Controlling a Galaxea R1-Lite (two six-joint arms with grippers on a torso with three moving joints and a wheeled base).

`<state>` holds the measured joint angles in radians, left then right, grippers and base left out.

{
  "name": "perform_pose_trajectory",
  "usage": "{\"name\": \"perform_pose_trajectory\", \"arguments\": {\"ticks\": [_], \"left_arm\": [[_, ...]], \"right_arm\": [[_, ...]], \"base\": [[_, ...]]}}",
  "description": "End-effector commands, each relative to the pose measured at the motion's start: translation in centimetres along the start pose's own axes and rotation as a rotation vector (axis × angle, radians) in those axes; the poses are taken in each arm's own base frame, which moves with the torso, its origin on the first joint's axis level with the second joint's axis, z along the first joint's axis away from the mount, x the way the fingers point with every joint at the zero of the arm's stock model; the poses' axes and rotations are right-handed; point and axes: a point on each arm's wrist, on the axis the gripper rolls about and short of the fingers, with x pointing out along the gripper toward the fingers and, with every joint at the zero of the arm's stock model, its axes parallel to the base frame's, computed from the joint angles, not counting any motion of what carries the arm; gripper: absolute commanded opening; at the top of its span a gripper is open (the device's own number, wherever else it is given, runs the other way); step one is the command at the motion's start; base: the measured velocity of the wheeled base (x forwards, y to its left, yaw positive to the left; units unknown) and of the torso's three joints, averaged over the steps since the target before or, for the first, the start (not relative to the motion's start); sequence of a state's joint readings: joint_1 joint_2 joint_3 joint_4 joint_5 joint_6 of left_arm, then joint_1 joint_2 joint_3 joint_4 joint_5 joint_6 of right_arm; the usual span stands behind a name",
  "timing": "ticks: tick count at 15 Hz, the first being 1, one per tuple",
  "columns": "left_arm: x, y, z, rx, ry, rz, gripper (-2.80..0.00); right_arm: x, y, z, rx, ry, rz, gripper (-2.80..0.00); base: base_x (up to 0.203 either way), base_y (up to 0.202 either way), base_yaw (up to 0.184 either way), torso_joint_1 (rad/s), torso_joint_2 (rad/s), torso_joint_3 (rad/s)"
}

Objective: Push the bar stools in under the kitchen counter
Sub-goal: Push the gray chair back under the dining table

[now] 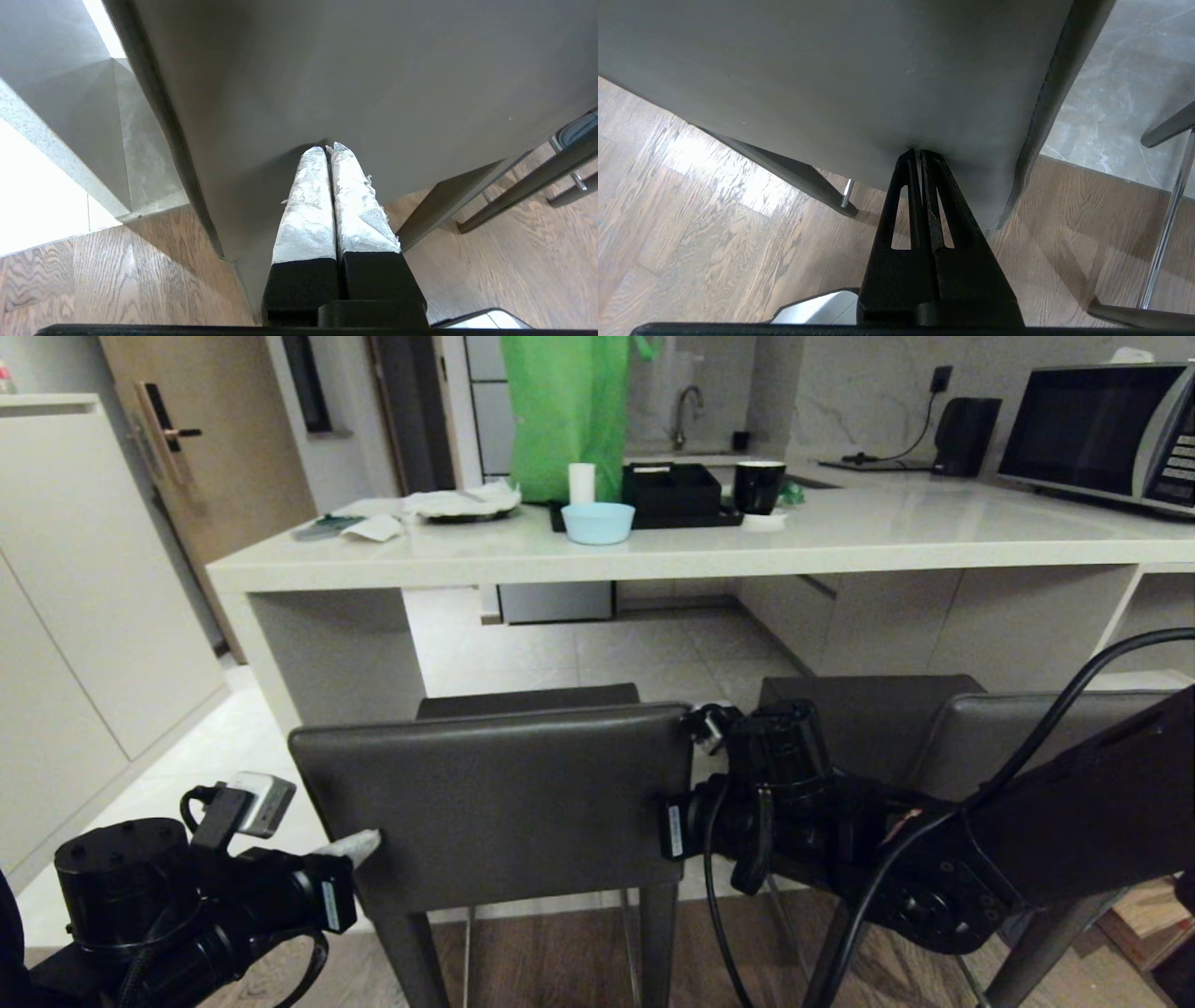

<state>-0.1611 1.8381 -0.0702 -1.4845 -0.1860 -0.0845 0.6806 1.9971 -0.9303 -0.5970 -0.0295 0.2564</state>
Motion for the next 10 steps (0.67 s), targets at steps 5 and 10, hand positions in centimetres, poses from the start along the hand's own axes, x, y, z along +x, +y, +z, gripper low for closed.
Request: {"name": "perform_pose_trajectory", "arguments": {"ticks": [5,10], "left_arm": [[0.1,0.0,-0.1,-0.002,0.004,-0.004,-2.8],[0.2,0.1,-0.2,-0.003,0.005,0.001,-2.8]], "right_arm": [[2.1,-0.2,0.9,0.003,-0.059,-0.097,-2.8],[2.1,-0.2,0.4,0.003,-0.043,-0.101,-2.8]], "base": [[0.0,0.0,0.0,0.0,0.0,0.0],[0.0,0.0,0.0,0.0,0.0,0.0]]}}
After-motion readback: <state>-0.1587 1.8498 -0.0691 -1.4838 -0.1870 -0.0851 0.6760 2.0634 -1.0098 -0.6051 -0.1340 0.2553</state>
